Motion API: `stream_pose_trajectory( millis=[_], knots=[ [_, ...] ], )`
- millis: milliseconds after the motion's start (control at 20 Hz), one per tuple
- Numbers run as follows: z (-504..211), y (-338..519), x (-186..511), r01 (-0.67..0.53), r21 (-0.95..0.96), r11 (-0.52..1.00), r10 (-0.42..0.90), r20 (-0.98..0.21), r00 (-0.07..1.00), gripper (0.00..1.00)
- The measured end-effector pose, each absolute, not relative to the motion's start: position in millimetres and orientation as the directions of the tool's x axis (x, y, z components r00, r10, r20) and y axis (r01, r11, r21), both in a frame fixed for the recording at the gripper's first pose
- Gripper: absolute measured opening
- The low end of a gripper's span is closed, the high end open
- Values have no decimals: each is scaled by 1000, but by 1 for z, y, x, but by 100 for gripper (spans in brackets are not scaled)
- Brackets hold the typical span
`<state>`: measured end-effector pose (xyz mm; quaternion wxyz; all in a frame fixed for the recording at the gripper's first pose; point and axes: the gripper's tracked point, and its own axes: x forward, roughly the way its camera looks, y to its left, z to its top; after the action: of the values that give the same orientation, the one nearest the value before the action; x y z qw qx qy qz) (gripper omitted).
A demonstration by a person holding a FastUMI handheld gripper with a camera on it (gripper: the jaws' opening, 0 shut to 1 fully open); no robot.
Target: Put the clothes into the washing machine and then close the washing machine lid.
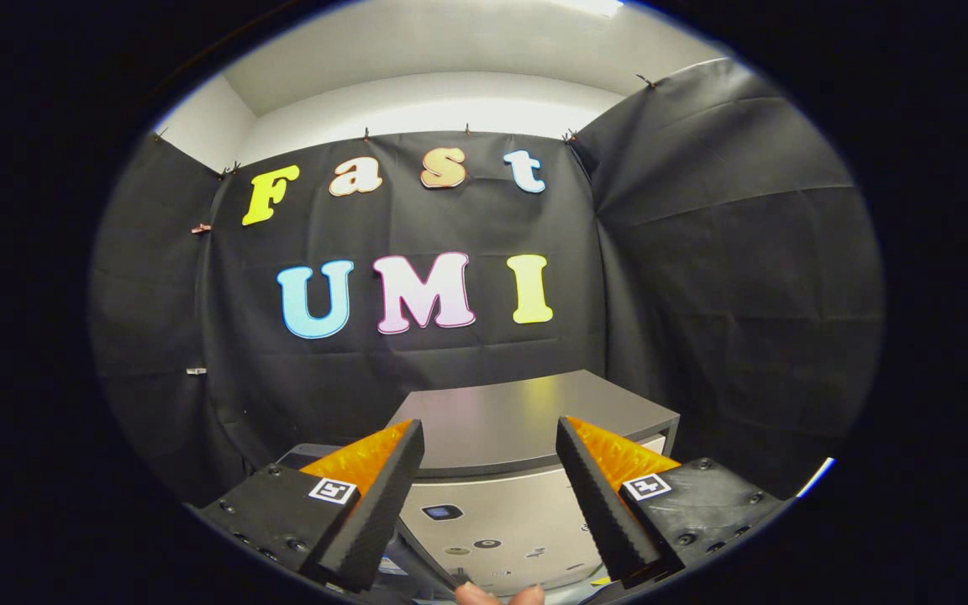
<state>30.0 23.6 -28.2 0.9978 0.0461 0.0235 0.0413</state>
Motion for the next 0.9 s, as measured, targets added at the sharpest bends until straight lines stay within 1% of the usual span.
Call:
stream_pose_trajectory(
  millis=[900],
  knots=[
    [-47,49,33,-127,68,990,132,-76,988,99]
  ],
)
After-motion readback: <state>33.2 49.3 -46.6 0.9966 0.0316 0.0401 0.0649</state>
